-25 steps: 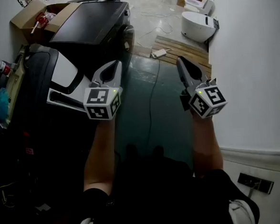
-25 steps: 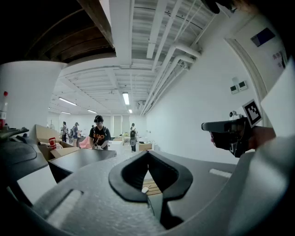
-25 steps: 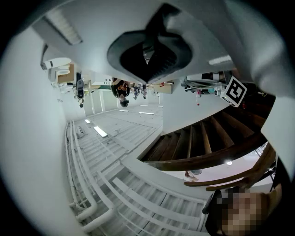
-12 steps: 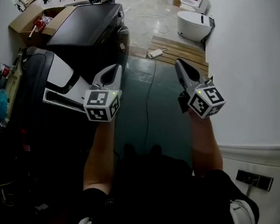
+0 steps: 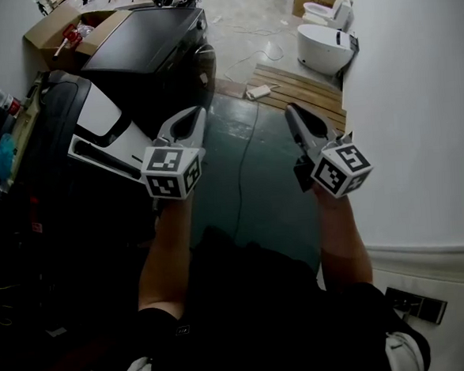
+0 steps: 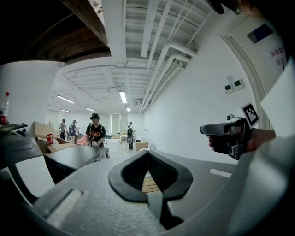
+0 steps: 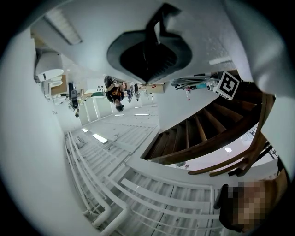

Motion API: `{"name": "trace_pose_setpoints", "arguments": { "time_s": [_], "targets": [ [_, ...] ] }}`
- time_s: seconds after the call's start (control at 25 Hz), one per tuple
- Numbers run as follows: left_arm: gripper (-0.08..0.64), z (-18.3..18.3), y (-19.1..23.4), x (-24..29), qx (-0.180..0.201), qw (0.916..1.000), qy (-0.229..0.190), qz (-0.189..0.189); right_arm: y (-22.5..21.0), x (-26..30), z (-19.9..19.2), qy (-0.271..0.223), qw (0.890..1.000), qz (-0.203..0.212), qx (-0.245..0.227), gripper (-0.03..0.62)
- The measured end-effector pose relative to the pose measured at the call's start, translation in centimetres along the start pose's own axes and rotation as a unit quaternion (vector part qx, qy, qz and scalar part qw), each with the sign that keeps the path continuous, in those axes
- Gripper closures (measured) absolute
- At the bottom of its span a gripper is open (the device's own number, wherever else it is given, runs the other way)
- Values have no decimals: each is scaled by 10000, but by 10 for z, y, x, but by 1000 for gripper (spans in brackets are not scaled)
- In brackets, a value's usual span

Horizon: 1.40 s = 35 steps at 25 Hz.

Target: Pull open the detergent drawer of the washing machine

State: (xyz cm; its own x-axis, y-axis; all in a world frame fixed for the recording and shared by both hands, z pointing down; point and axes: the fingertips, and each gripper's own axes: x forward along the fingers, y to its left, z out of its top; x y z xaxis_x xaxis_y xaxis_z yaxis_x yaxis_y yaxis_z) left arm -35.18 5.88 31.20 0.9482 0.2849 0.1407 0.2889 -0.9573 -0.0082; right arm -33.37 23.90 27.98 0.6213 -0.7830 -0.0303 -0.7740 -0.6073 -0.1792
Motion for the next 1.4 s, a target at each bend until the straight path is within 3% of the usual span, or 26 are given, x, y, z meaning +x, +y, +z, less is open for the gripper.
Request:
{"name": "trace_pose_setpoints", "arguments": {
  "time_s": [0.28, 0.56, 0.76, 0.92, 1.4],
  "targets": [
    [549, -11, 39, 23, -144, 9997, 68, 160, -10, 44, -19, 278, 9995, 138, 88, 591],
    [549, -7, 98, 94, -278, 9996, 17, -23, -51, 119, -30, 523, 9985, -29, 133, 591],
    [549, 1, 128, 150, -309, 9993, -30, -214, -77, 170, -36, 927, 9941, -227, -511, 591],
    [549, -3, 149, 187, -331, 9989, 31, -330, -92, 207, -37, 885, 9956, -102, -297, 591],
    [549, -2, 202, 256, -137, 9979, 142, -625, -135, 292, -36, 767, 9965, -338, -72, 591]
  ]
}}
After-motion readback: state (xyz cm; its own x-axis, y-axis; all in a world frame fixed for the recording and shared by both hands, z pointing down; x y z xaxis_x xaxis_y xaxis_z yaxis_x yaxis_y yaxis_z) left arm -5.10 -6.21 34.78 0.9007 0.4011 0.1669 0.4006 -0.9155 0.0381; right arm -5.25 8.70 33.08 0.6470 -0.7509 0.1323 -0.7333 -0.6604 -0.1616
